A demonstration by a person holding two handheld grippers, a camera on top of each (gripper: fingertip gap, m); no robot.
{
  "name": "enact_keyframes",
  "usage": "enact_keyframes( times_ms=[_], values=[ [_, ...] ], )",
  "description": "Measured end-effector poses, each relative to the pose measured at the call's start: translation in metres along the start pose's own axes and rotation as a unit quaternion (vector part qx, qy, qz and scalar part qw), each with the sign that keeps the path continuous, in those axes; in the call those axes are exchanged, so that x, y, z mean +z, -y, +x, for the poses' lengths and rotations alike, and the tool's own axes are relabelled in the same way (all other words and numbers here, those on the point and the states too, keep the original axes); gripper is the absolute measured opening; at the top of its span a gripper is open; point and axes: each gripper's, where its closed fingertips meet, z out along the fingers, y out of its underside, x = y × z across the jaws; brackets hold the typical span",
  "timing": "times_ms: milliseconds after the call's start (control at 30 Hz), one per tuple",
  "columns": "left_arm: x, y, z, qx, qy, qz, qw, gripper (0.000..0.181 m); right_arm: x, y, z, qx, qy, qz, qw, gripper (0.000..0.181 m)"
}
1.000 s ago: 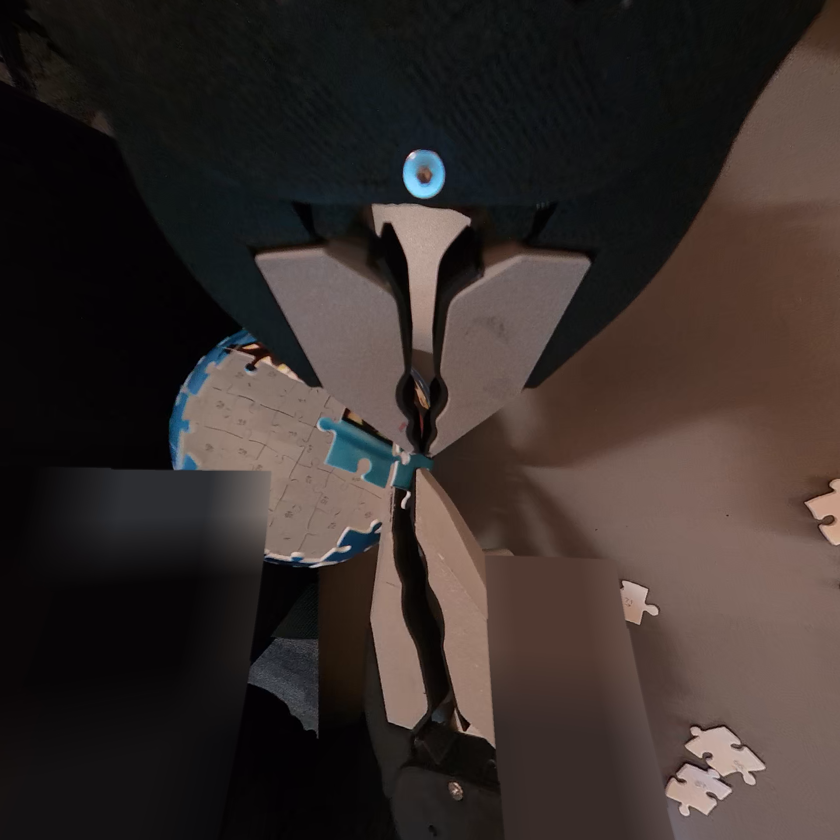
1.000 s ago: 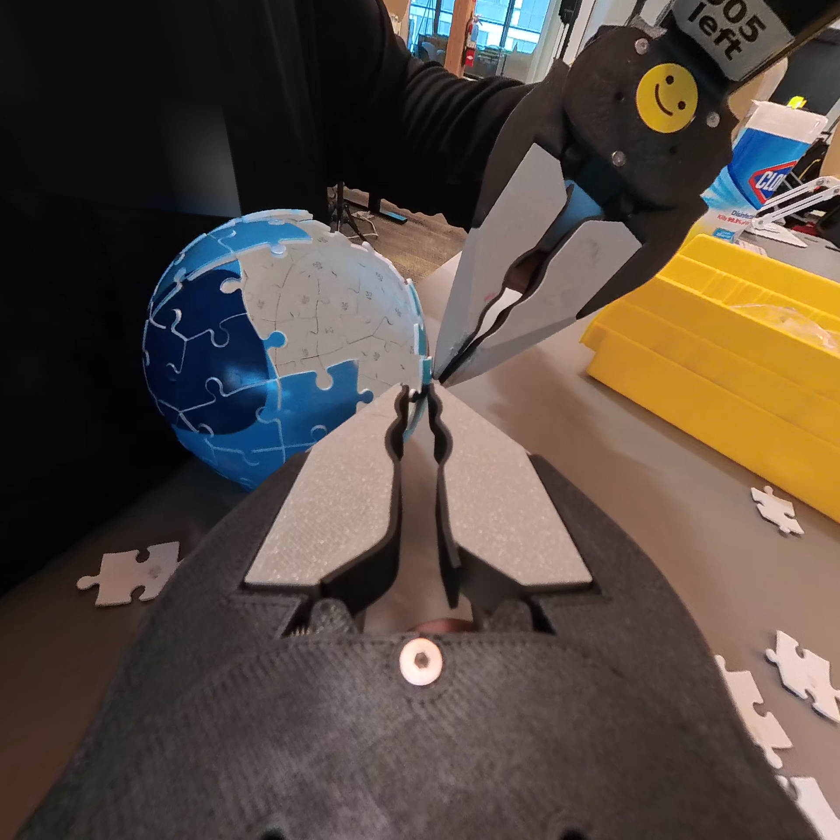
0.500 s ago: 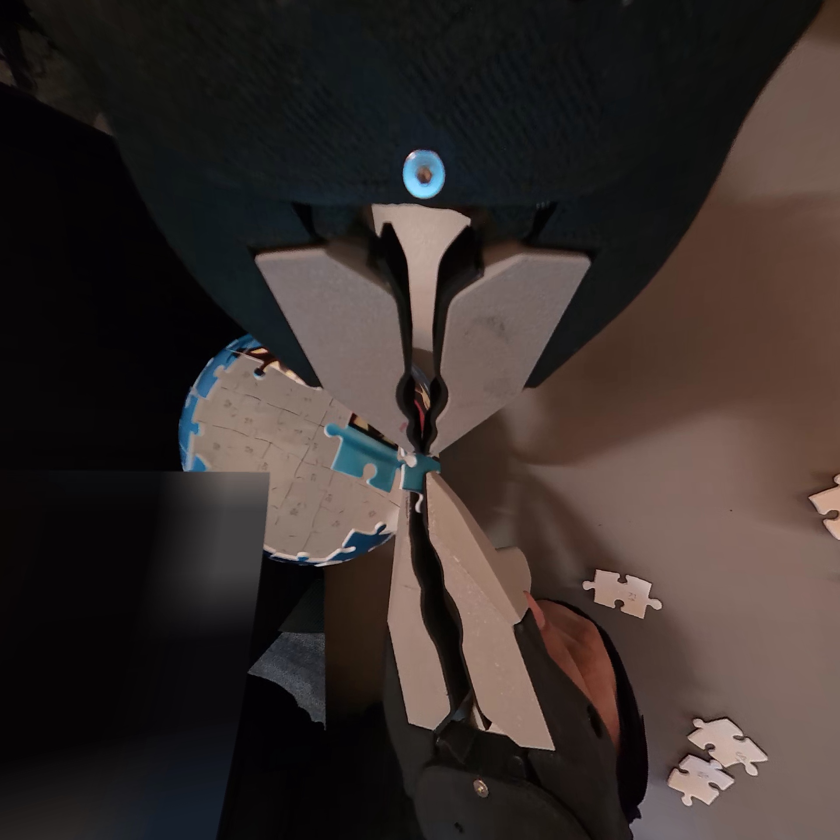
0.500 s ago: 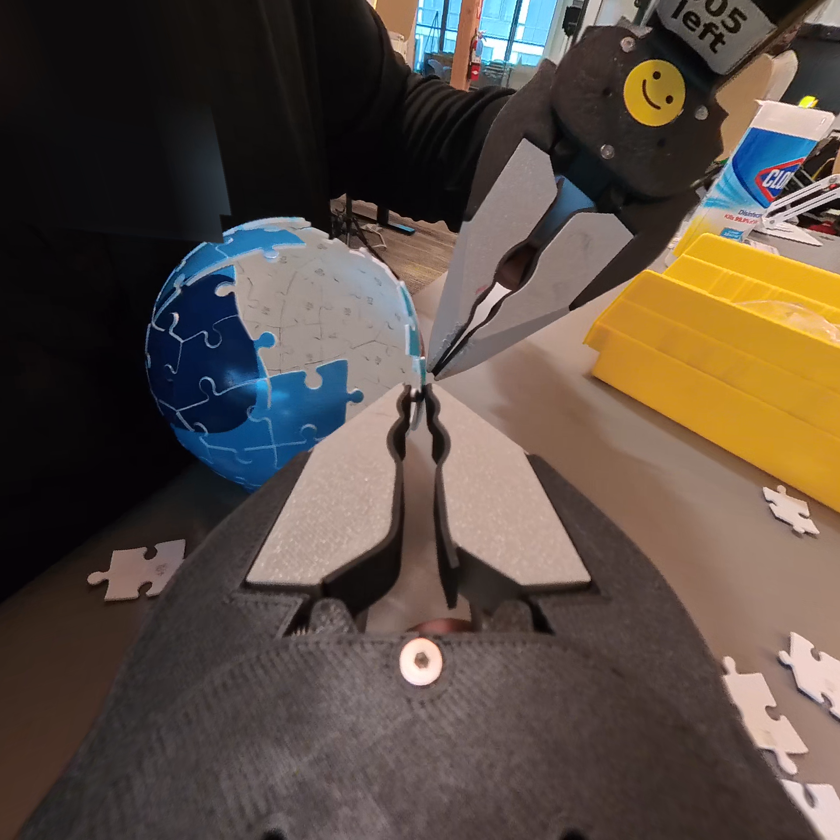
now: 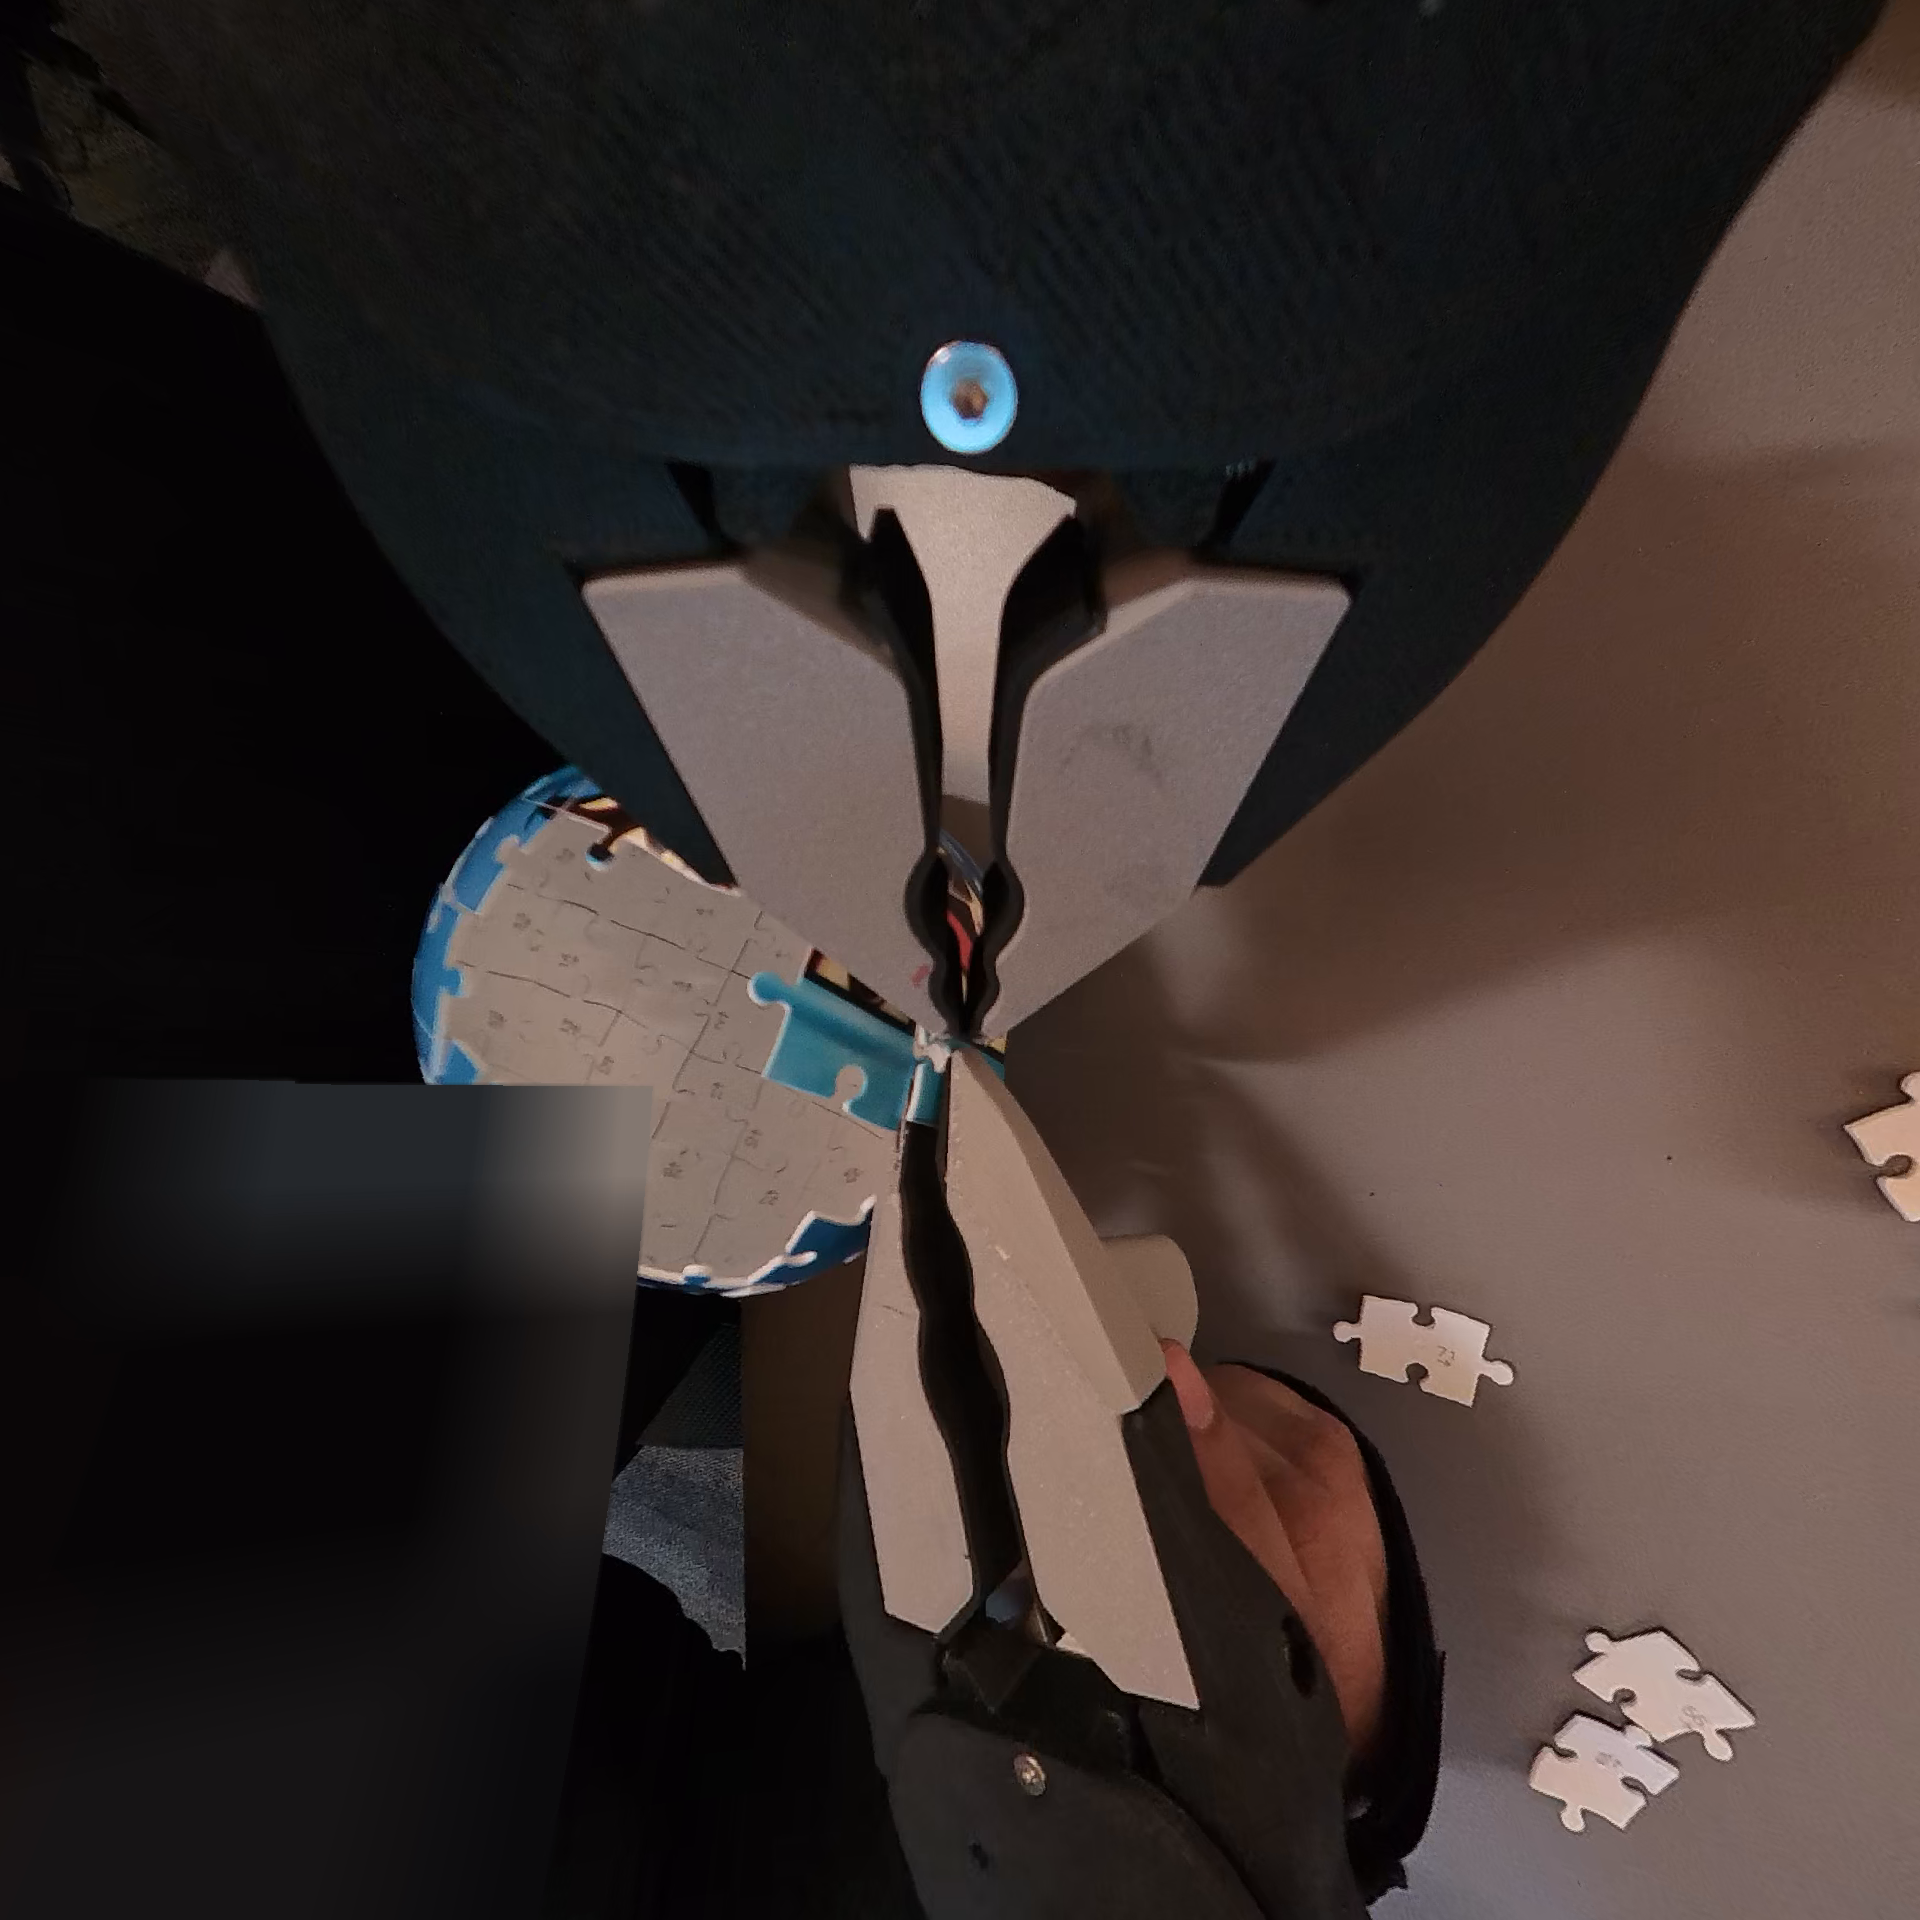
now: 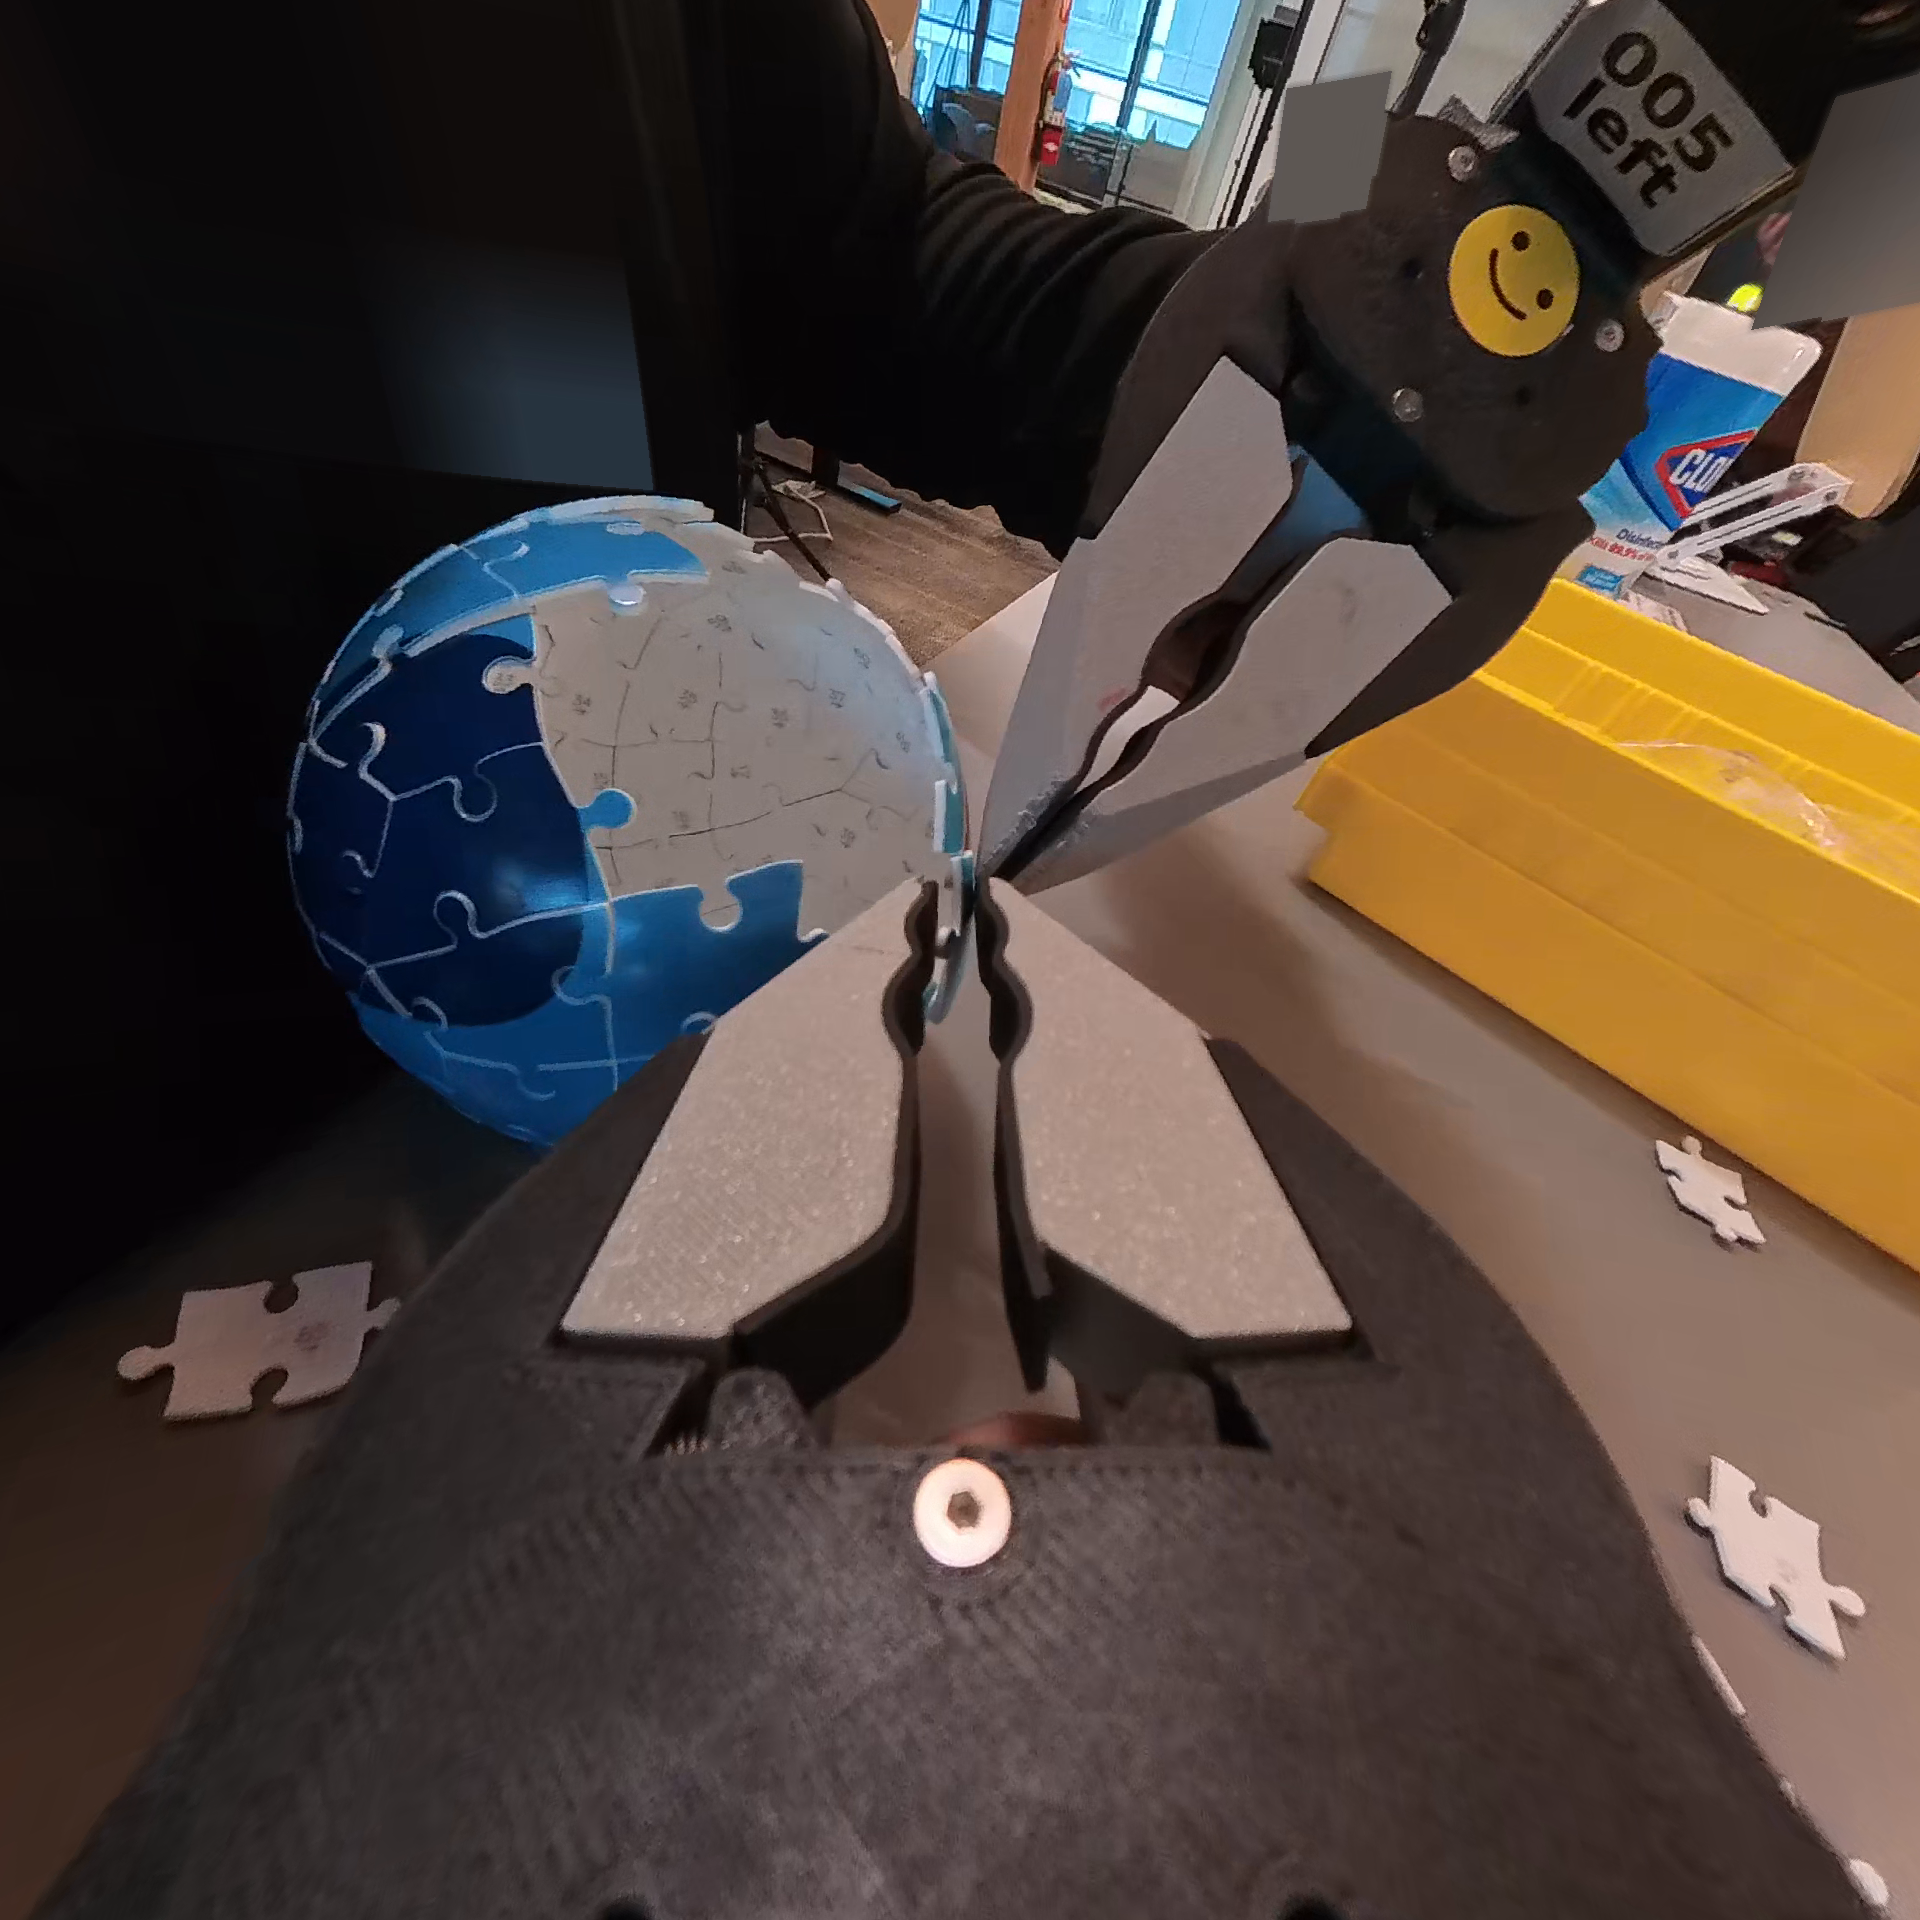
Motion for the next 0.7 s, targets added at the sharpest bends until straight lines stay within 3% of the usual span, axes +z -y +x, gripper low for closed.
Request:
enact_keyframes(
  times_ms=[700],
  values=[
    [-0.0001, 0.0002, 0.0006, 0.007, 0.020, -0.006, 1.000, 0.000, 0.0007, 0.0006, 0.0016, -0.031, -0.051, 0.014, 0.998, 0.001]
  ],
)
